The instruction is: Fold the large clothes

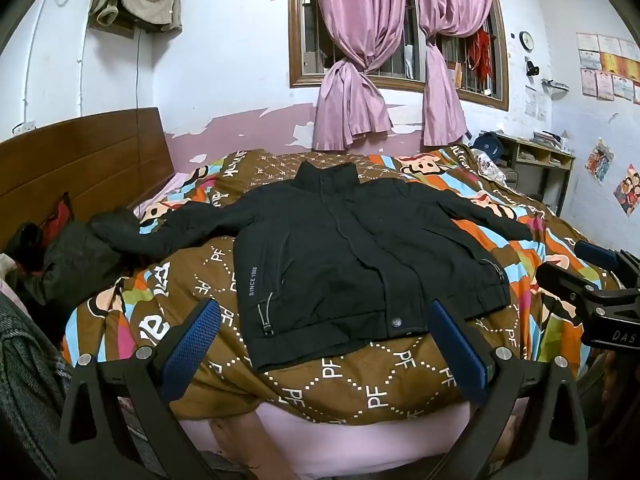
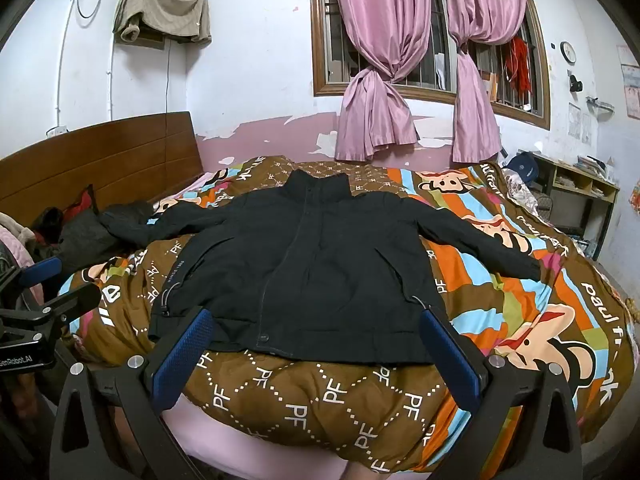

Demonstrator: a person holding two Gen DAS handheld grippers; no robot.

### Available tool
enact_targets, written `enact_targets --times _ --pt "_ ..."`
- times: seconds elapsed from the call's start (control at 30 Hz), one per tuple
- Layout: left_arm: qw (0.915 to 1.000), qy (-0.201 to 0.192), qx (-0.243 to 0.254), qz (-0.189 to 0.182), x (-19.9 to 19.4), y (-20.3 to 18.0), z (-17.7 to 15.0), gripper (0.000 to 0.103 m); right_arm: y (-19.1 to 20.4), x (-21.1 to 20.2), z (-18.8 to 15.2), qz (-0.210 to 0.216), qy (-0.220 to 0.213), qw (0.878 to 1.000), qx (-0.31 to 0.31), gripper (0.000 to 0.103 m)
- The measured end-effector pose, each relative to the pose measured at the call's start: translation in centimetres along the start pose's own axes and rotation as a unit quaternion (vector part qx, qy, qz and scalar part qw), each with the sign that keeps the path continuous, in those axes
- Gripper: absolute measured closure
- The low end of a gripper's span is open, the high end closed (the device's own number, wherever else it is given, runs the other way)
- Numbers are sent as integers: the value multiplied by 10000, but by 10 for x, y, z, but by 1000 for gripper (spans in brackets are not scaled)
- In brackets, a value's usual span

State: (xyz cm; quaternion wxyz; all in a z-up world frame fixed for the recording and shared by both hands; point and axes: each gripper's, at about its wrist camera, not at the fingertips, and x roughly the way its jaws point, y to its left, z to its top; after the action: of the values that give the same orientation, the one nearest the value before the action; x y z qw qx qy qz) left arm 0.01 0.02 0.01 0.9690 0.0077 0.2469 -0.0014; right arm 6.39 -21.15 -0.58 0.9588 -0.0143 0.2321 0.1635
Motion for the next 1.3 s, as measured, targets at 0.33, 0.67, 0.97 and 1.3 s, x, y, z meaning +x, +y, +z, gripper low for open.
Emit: enact_targets --times 0.33,0.67,0.97,1.3 --pt "10000 -4 22 -1 0 0 0 2 -3 6 -3 15 23 10000 21 0" --pt "10000 -7 30 5 0 0 0 2 -5 8 -2 37 65 10000 36 0" --pt "10000 -9 34 11 0 0 0 2 -4 12 -6 52 79 9999 56 0" --pt "10000 -9 43 12 0 -1 0 2 -7 14 -5 68 108 9999 78 0"
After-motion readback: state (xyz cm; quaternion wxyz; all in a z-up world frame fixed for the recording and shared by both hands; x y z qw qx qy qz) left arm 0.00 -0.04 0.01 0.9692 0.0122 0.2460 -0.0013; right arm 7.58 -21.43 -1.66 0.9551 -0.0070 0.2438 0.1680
